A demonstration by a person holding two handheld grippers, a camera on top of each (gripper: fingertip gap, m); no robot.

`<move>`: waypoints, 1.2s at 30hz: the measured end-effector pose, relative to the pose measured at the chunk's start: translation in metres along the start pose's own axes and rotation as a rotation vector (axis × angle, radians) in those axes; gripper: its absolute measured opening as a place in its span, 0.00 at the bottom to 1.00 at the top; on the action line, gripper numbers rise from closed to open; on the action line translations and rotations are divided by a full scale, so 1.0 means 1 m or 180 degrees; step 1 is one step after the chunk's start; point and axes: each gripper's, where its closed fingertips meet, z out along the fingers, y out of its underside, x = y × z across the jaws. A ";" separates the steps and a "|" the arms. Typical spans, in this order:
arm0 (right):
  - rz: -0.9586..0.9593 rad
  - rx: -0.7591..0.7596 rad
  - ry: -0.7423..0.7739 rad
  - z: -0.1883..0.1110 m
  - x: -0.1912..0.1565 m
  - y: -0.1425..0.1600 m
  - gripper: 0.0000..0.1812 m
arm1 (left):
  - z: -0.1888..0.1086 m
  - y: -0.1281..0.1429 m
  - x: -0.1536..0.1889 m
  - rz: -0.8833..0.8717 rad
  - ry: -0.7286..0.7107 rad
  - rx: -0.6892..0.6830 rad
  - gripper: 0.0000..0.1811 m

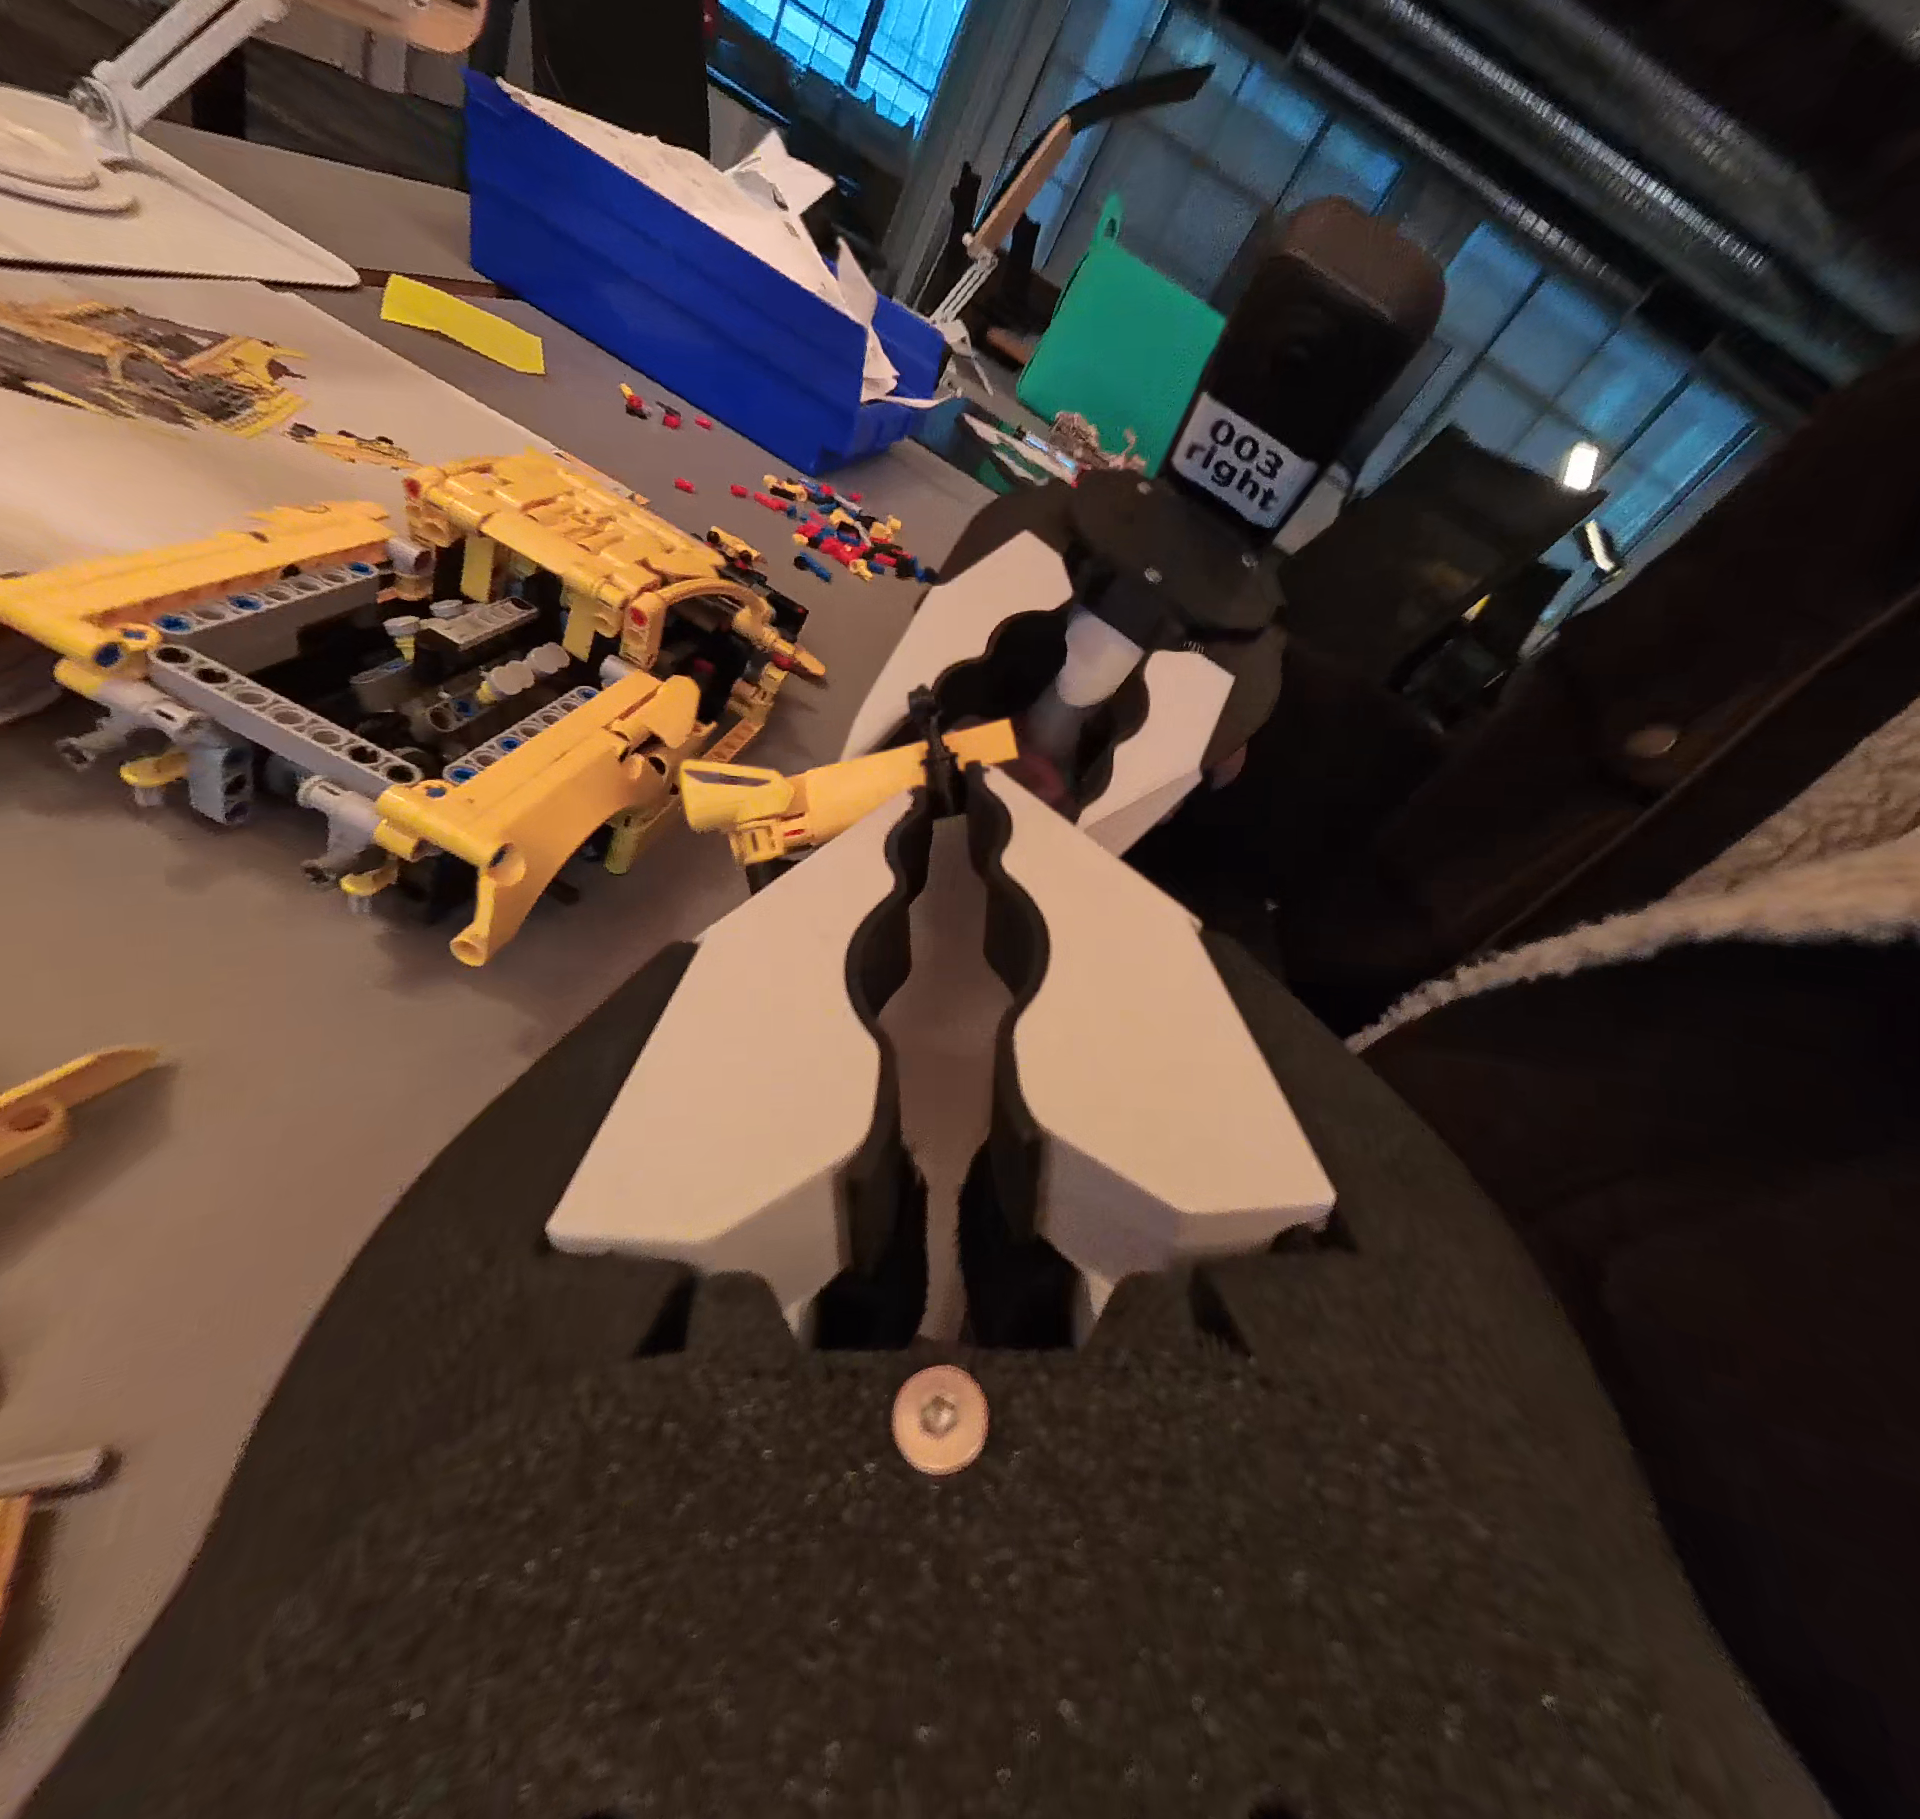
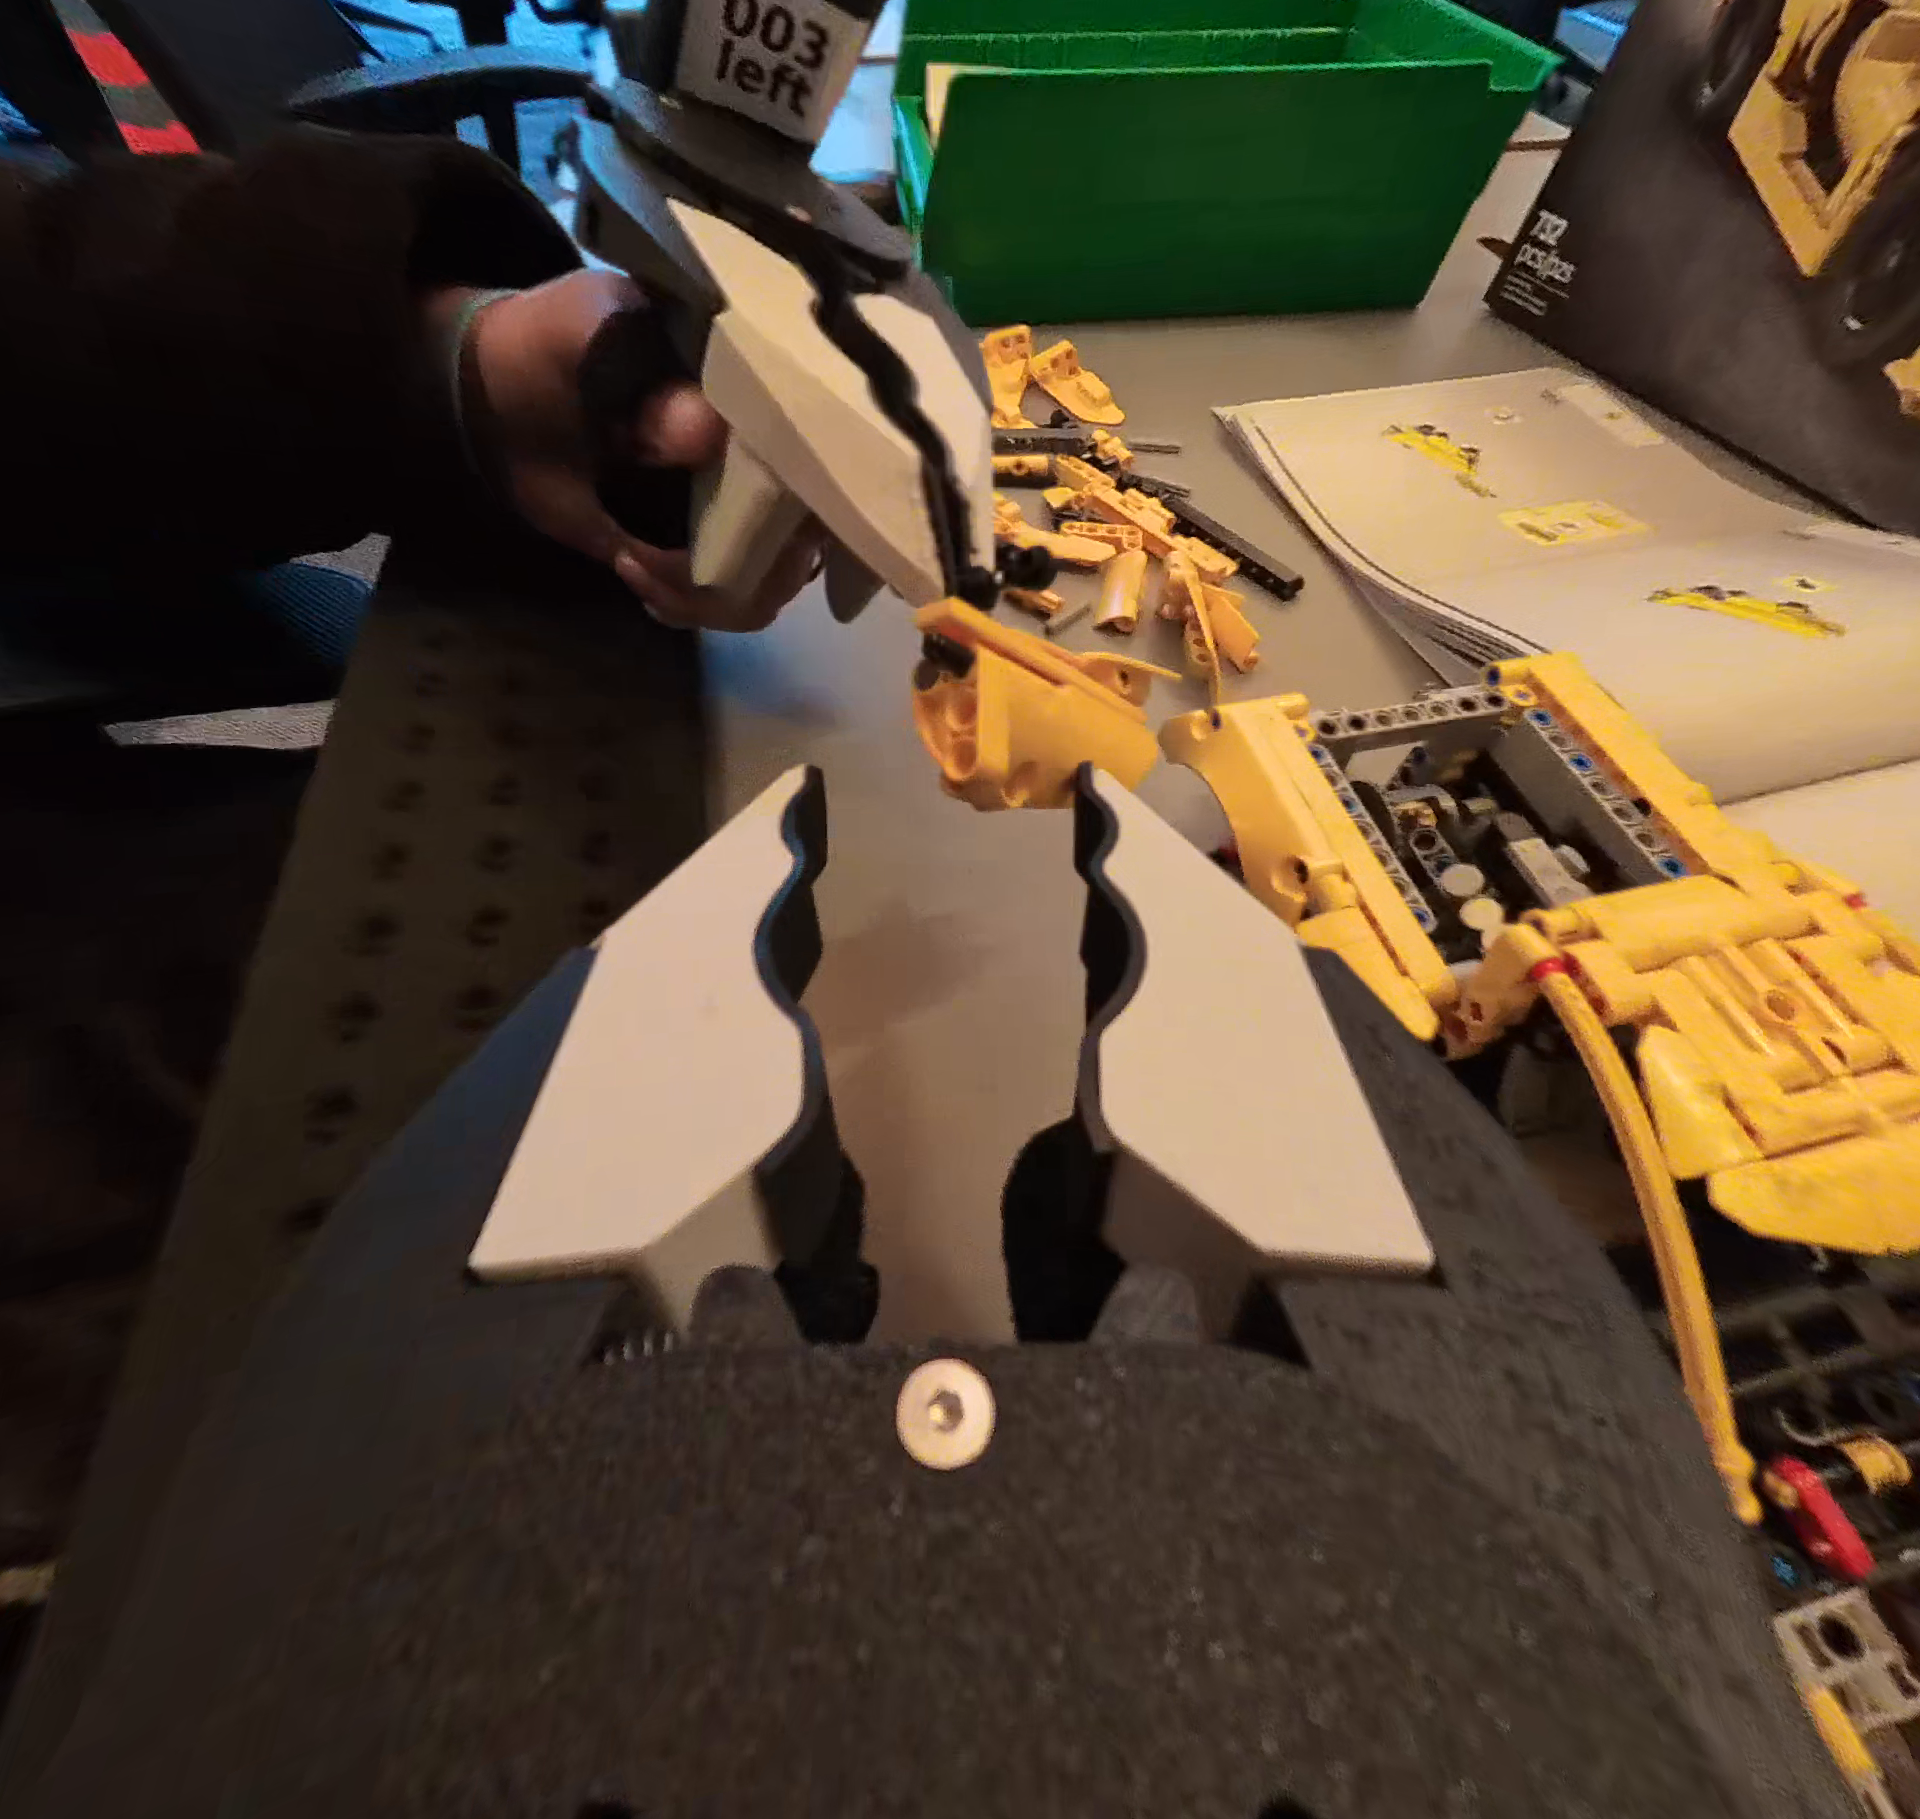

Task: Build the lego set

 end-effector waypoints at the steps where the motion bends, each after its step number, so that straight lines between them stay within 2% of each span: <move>1: -0.0031 -0.0031 0.0081 0.000 0.003 0.000 0.24 | 0.001 0.000 0.000 -0.0060 0.0022 -0.0001 0.03; 3: -0.0081 0.0036 0.0179 -0.003 0.008 -0.005 0.18 | 0.003 0.001 0.001 -0.0120 0.0048 -0.0012 0.03; 6: -0.0302 0.0119 0.0385 -0.006 0.011 -0.012 0.19 | 0.010 0.001 0.006 -0.0223 0.0129 -0.0003 0.03; 9: -0.0529 0.0032 0.0565 -0.007 0.012 -0.009 0.13 | 0.018 0.001 0.008 -0.0358 0.0183 -0.0011 0.03; 12: 0.0097 0.0223 0.0199 -0.013 0.011 -0.014 0.12 | 0.017 -0.004 0.011 -0.0257 0.0209 0.0060 0.06; 13: 0.0377 0.0349 0.0049 -0.017 0.012 -0.017 0.12 | 0.014 -0.009 0.010 -0.0158 0.0147 0.0140 0.15; 16: 0.1308 0.0908 -0.0595 -0.033 0.013 -0.035 0.12 | 0.005 -0.016 0.004 0.0109 -0.0070 0.0254 0.29; 18: 0.1732 0.1173 -0.0985 -0.040 0.011 -0.044 0.12 | 0.008 -0.014 0.011 0.0220 -0.0028 0.0222 0.34; 23: 0.2115 0.1425 -0.1495 -0.042 0.000 -0.057 0.12 | 0.021 -0.010 0.026 0.0300 0.0138 0.0126 0.33; 26: 0.2091 0.1383 -0.1495 -0.037 -0.004 -0.056 0.12 | 0.020 -0.014 0.026 0.0198 0.0209 0.0172 0.20; 29: 0.2135 0.1386 -0.1525 -0.036 -0.004 -0.055 0.12 | 0.018 -0.014 0.027 0.0181 0.0243 0.0164 0.19; 31: 0.1998 0.1286 -0.1426 -0.036 -0.001 -0.051 0.12 | 0.018 -0.011 0.026 0.0218 0.0207 0.0093 0.18; 33: 0.1702 0.1223 -0.1194 -0.039 0.006 -0.048 0.22 | 0.016 -0.005 0.023 0.0282 0.0146 -0.0018 0.17; 36: 0.1222 0.0895 -0.1002 -0.036 0.004 -0.038 0.25 | 0.014 0.002 0.024 0.0585 0.0061 -0.0159 0.17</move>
